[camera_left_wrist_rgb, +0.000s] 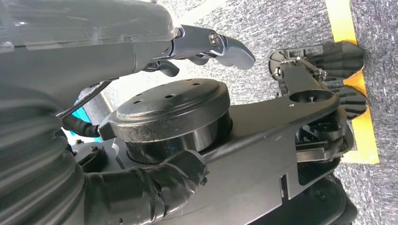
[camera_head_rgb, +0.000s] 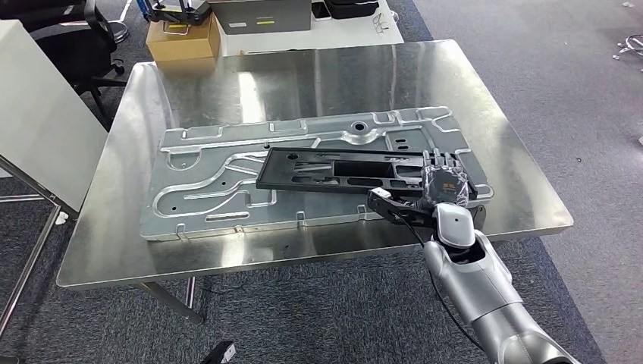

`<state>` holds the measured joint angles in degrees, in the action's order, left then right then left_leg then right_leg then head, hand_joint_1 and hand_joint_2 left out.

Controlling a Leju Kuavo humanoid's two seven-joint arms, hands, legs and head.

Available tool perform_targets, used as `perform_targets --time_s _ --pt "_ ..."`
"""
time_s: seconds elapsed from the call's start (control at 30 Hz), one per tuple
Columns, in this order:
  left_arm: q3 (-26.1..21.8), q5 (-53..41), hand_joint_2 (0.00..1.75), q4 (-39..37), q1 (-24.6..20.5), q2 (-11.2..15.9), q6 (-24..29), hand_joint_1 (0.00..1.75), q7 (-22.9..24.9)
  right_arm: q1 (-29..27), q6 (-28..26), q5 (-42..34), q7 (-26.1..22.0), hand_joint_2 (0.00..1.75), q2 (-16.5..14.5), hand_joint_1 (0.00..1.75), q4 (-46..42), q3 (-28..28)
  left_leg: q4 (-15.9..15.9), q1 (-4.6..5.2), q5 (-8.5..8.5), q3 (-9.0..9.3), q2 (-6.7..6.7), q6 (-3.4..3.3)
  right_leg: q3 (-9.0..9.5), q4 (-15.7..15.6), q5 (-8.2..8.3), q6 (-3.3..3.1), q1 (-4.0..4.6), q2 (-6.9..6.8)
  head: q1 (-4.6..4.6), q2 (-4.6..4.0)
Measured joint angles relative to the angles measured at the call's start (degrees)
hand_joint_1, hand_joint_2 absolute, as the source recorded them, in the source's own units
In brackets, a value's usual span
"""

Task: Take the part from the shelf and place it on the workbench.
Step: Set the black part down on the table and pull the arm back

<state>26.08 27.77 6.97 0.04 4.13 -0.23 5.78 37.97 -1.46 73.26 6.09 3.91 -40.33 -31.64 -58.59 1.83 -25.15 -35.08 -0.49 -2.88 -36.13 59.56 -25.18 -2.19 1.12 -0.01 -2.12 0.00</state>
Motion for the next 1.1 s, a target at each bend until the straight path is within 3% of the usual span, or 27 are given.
perform_targets --time_s 0.1,0.5,0.97,1.1 --pt "0.00 0.25 0.00 0.01 0.00 0.00 -0.10 0.00 -0.06 -0.10 0.00 0.27 -0.02 0.00 0.01 0.00 0.04 0.13 0.00 0.00 0.00 0.00 0.00 0.00 0.00 0.00 0.00 0.00 0.00 0.00 0.00 0.00" --pt "0.00 1.08 0.00 0.00 -0.01 -0.03 -0.90 0.00 -0.48 -0.71 -2.12 3.16 -1.10 0.00 -0.11 0.00 -1.60 0.72 0.00 0.00 0.00 -0.01 0.00 0.00 0.00 0.00 0.00 0.00 0.00 0.00 0.00 0.00" --pt "0.03 2.68 0.00 0.00 -0.01 -0.49 -0.33 0.00 0.17 -4.70 -2.18 7.23 -2.01 0.00 -2.37 0.00 -24.51 0.35 0.02 0.00 0.00 -0.01 0.01 0.00 0.00 0.01 -0.01 0.01 0.00 0.01 0.00 0.00" --pt "0.17 2.90 0.00 0.00 0.00 -0.57 -0.09 0.00 1.15 -6.20 -0.65 6.79 -2.50 0.00 -2.80 0.00 -32.41 -2.33 -0.13 0.24 -0.19 -0.04 0.00 -0.38 0.05 -0.11 0.02 0.57 -0.23 0.00 -0.01 0.00"
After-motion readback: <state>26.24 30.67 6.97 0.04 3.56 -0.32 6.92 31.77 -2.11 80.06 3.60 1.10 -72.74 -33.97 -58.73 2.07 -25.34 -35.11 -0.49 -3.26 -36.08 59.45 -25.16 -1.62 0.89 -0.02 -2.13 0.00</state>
